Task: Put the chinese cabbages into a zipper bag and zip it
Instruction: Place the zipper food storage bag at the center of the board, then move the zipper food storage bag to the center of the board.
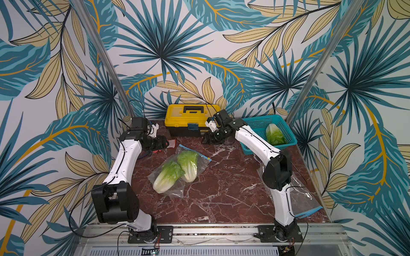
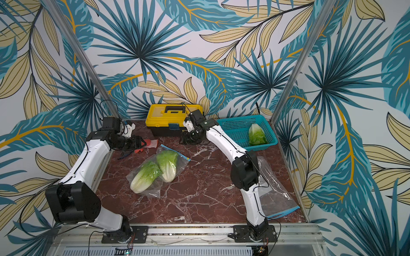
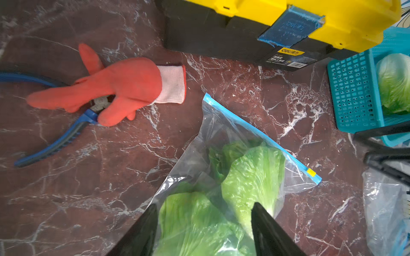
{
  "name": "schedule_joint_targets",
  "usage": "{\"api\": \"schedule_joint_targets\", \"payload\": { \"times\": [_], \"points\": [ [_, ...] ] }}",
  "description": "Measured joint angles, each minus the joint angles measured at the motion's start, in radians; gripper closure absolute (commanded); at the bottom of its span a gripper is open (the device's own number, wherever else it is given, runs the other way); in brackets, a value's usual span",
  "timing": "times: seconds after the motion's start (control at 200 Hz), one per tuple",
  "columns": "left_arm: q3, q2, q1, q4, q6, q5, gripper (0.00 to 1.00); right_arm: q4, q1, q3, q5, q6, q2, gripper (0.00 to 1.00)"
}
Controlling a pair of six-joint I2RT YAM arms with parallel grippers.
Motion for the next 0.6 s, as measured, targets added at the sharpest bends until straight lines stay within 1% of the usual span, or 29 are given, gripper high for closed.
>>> {"api": "schedule_joint_targets", "payload": {
  "times": [0.015,0.08,0.16,0.18,0.22,0.265,0.315,0.345,0.415,0.491,0.526,0.601],
  "points": [
    [0.0,-0.007,-0.001,0.0,-0.011,-0.007,0.0,-0.002,-0.007,-0.018,0.008,0.0,-0.017,0.42],
    [0.0,-0.053,-0.01,0.0,-0.013,-0.043,0.0,-0.016,-0.048,-0.151,0.074,0.005,-0.145,0.42],
    [0.0,-0.122,-0.017,0.006,-0.045,-0.099,0.01,-0.048,-0.114,-0.335,0.182,0.024,-0.351,0.4],
    [0.0,-0.138,-0.018,0.009,-0.063,-0.117,0.01,-0.056,-0.136,-0.381,0.208,0.031,-0.409,0.38],
    [0.0,-0.169,-0.018,0.015,-0.104,-0.16,0.01,-0.068,-0.177,-0.472,0.264,0.039,-0.522,0.32],
    [0.0,-0.196,-0.015,0.021,-0.145,-0.179,0.01,-0.088,-0.219,-0.556,0.335,0.057,-0.636,0.25],
    [-0.002,-0.218,-0.003,0.031,-0.186,-0.179,0.0,-0.121,-0.256,-0.638,0.411,0.065,-0.748,0.22],
    [-0.003,-0.225,0.005,0.038,-0.205,-0.167,0.04,-0.147,-0.277,-0.678,0.456,0.079,-0.797,0.22],
    [-0.007,-0.233,0.012,0.058,-0.246,-0.128,0.11,-0.203,-0.322,-0.755,0.532,0.106,-0.864,0.21],
    [-0.016,-0.233,-0.016,0.077,-0.272,-0.111,0.12,-0.224,-0.348,-0.841,0.581,0.137,-0.874,0.21],
    [-0.019,-0.233,-0.05,0.081,-0.278,-0.118,0.12,-0.223,-0.35,-0.88,0.591,0.154,-0.86,0.21],
    [-0.027,-0.232,-0.153,0.094,-0.285,-0.141,0.12,-0.215,-0.35,-0.93,0.598,0.197,-0.802,0.21]
  ]
}}
